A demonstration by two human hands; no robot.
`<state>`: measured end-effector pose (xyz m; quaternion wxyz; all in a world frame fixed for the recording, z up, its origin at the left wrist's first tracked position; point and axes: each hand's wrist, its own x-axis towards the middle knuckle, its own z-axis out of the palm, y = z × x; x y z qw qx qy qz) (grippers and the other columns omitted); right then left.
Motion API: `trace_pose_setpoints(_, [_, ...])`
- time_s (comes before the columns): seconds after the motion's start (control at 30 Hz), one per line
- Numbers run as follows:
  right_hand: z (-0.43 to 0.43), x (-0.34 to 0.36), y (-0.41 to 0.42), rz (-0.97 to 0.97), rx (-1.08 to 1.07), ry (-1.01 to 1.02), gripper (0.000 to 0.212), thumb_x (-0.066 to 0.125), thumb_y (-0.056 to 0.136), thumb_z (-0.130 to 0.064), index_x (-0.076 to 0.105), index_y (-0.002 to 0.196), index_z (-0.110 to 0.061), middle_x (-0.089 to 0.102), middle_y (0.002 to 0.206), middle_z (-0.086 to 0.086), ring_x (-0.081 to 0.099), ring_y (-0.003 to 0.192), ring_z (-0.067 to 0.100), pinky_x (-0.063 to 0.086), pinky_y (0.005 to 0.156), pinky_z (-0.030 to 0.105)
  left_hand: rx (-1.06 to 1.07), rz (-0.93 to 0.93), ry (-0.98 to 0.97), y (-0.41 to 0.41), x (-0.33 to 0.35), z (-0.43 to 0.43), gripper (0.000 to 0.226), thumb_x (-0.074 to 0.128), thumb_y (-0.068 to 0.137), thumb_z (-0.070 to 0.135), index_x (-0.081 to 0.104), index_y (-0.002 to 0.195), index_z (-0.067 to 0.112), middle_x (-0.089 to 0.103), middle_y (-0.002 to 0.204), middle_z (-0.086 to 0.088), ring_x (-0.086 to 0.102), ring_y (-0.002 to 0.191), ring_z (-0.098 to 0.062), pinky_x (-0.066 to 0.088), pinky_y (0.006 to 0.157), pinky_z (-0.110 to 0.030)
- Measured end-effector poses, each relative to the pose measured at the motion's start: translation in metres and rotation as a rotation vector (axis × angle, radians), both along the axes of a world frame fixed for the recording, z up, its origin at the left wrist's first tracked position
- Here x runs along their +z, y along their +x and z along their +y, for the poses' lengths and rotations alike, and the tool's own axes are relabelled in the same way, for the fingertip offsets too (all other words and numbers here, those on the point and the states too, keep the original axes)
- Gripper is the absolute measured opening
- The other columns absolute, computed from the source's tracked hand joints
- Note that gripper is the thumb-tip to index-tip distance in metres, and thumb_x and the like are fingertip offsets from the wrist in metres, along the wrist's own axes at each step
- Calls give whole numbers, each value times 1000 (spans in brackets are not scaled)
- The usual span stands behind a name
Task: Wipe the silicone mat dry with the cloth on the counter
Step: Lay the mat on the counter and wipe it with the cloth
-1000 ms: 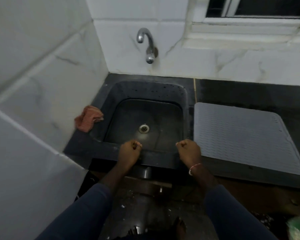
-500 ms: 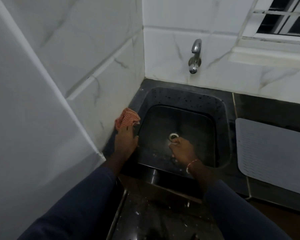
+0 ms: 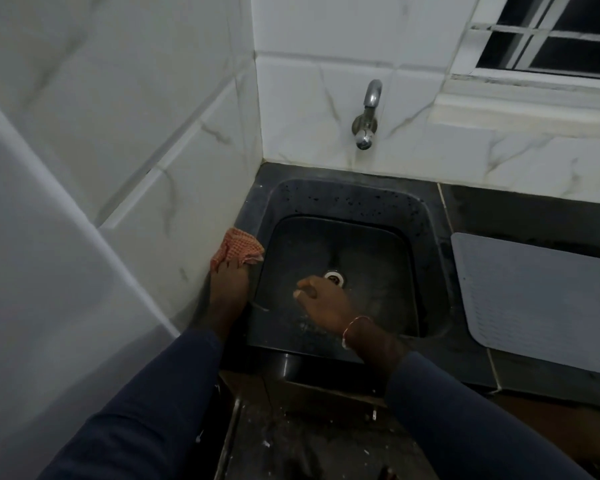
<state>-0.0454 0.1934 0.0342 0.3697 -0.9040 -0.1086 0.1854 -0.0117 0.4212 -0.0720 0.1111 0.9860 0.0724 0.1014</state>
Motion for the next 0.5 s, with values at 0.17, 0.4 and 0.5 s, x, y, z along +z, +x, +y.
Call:
trace_pose_setpoints(0.17, [-12, 3, -3, 145, -117, 188, 37, 63, 92, -31, 56, 122, -12, 61, 106, 3, 65, 89, 23, 52, 68, 31, -52, -83, -614, 21, 43, -19, 19, 62, 86, 25, 75, 100, 25, 70, 115, 5, 65, 107, -14, 49, 100, -36])
trace_pose_setpoints(0.4, [-77, 30, 3, 512, -473, 871, 53, 53, 89, -60, 66, 113, -15, 71, 108, 11, 67, 94, 27, 54, 74, 36, -53, 103, -1688, -33, 150, -152, 27, 49, 90, -7, 64, 110, 5, 73, 91, -8, 69, 68, -12, 57, 58, -24])
trace_pose_setpoints(0.5, [-132, 32, 3, 439, -534, 1112, 38, 54, 97, -36, 62, 127, -13, 68, 121, 12, 65, 111, 28, 52, 93, 45, -82, 234, -1754, -50, 139, -210, 33, 48, 91, -5, 62, 117, 10, 73, 94, -7, 67, 68, -10, 54, 56, -23])
